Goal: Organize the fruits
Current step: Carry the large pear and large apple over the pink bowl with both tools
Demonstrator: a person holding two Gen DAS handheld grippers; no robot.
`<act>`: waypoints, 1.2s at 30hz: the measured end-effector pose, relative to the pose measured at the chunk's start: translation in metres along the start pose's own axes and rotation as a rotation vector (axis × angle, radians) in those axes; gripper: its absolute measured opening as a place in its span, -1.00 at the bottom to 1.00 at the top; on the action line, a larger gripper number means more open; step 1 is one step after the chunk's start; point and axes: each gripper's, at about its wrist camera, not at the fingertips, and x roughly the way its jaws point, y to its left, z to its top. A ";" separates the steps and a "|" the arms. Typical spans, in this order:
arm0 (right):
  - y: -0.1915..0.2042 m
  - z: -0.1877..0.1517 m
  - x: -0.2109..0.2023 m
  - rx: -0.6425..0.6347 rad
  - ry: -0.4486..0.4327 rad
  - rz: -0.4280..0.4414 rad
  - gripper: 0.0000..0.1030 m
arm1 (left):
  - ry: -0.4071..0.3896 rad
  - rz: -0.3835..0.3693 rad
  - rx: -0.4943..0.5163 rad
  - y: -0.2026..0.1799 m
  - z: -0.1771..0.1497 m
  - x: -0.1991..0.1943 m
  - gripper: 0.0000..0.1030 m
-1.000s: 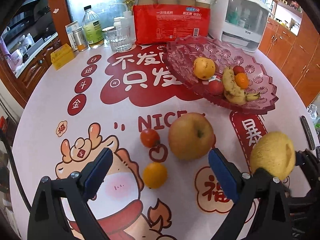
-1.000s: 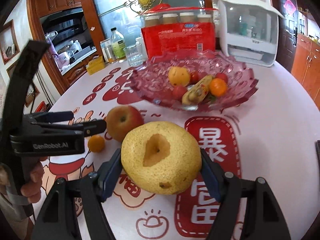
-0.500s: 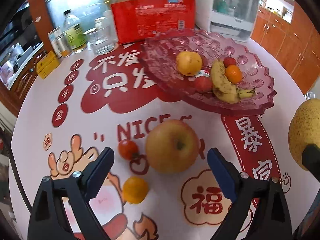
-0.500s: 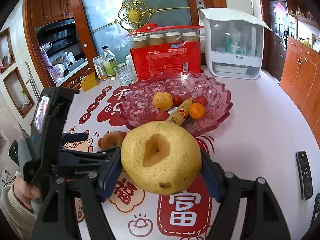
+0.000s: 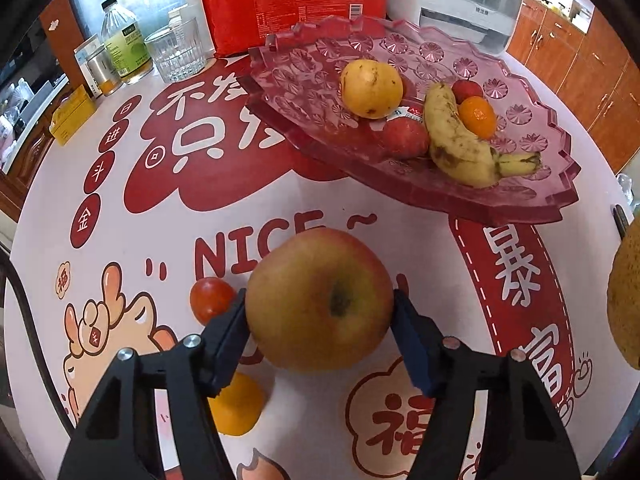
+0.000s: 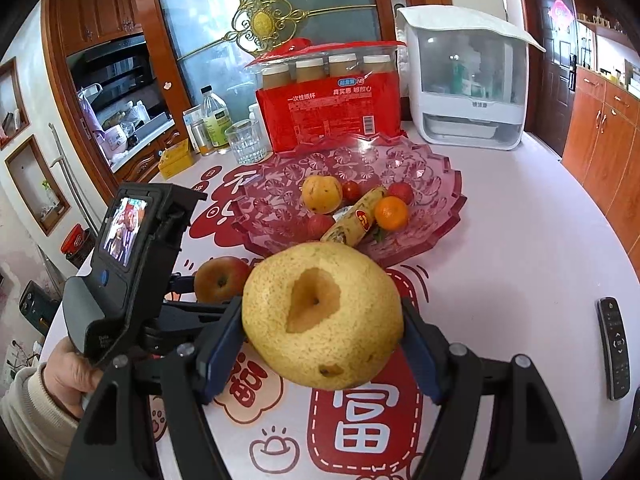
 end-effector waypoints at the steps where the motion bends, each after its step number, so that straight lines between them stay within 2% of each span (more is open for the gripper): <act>1: 0.000 0.000 0.001 0.000 0.002 0.001 0.42 | -0.001 -0.002 -0.004 0.001 0.000 0.000 0.28; 14: 0.000 -0.008 0.004 0.000 0.026 0.001 0.42 | -0.013 -0.053 -0.090 0.013 -0.010 -0.012 0.27; 18: 0.001 -0.006 0.000 -0.006 0.030 0.003 0.42 | -0.056 -0.082 -0.100 0.015 -0.012 -0.043 0.27; 21: 0.003 0.004 -0.007 -0.015 0.016 0.011 0.42 | -0.104 -0.076 -0.076 0.015 -0.005 -0.077 0.27; 27: 0.006 0.048 -0.029 -0.052 -0.029 0.019 0.42 | -0.155 -0.084 -0.022 0.014 0.028 -0.132 0.27; 32: 0.003 0.107 -0.047 -0.070 -0.065 0.016 0.42 | -0.188 -0.107 -0.010 0.015 0.069 -0.173 0.27; 36: -0.002 0.154 -0.053 -0.066 -0.076 0.001 0.42 | -0.232 -0.076 0.023 0.008 0.101 -0.197 0.27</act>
